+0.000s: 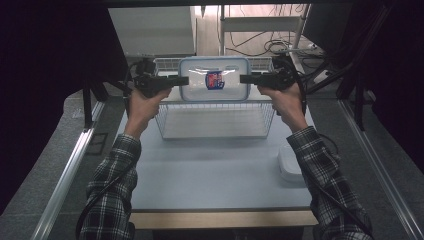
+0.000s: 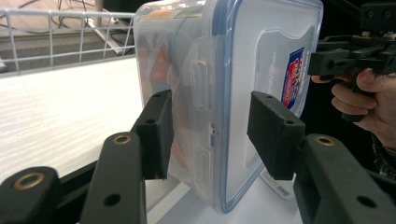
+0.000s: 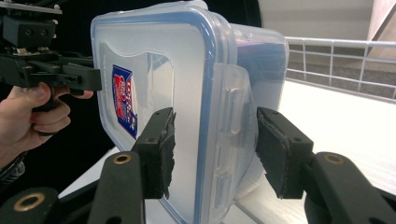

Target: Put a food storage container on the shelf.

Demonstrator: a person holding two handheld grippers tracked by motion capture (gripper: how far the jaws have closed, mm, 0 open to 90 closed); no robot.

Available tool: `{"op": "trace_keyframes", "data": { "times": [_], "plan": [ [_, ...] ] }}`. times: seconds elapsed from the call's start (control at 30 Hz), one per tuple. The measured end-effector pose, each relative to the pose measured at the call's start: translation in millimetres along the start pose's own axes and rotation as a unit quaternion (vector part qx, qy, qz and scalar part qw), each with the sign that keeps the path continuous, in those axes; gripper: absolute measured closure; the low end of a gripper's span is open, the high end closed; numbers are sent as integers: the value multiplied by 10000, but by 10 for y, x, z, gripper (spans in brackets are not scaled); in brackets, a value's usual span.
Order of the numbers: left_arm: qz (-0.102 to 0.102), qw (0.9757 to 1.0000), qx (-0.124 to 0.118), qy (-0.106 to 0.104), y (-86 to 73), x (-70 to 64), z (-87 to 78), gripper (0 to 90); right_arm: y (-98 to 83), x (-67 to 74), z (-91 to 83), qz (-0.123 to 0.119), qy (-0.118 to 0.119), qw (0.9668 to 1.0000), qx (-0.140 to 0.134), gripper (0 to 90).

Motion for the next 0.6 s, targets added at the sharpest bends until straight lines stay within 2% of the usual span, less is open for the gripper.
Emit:
{"op": "trace_keyframes", "data": {
  "times": [0.13, 0.27, 0.3, 0.33, 0.37, 0.43, 0.5, 0.6],
  "plan": [
    [31, 10000, -6, 63, 26, 21, 17, 505, 17, -28, 33, 46, 6, 10000, 50, 487],
    [150, 9998, -59, 111, 26, 20, 27, 496, 24, -55, 54, 100, 0, 9999, 43, 479],
    [240, 9993, -122, 254, 19, 20, 30, 486, 18, -58, 61, 38, -50, 10000, 36, 469],
    [240, 9993, -122, 254, 19, 20, 30, 486, 18, -58, 61, 38, -50, 10000, 36, 469],
    [297, 9988, -122, 368, 17, 24, 33, 486, 15, -53, 67, 13, -95, 9999, 44, 465],
    [372, 9982, -39, 473, 4, 25, 53, 514, 14, -47, 78, -44, -176, 9998, 60, 456],
    [423, 9967, 83, 684, -11, 36, 87, 512, 16, -50, 92, -63, -266, 9996, 87, 441],
    [426, 9956, 227, 807, -24, 65, 106, 506, 19, -71, 124, 10, -315, 9994, 122, 414]
  ]
}}
Point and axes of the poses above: each handheld gripper's, and its own axes: z roughly forward along the jaws, y roughly out of its top, x roughly to its left, the point moved 7 cm from there along z, roughly forward along the jaws, and after that the axes turned 8 degrees about -y, right-handed, at the moved point
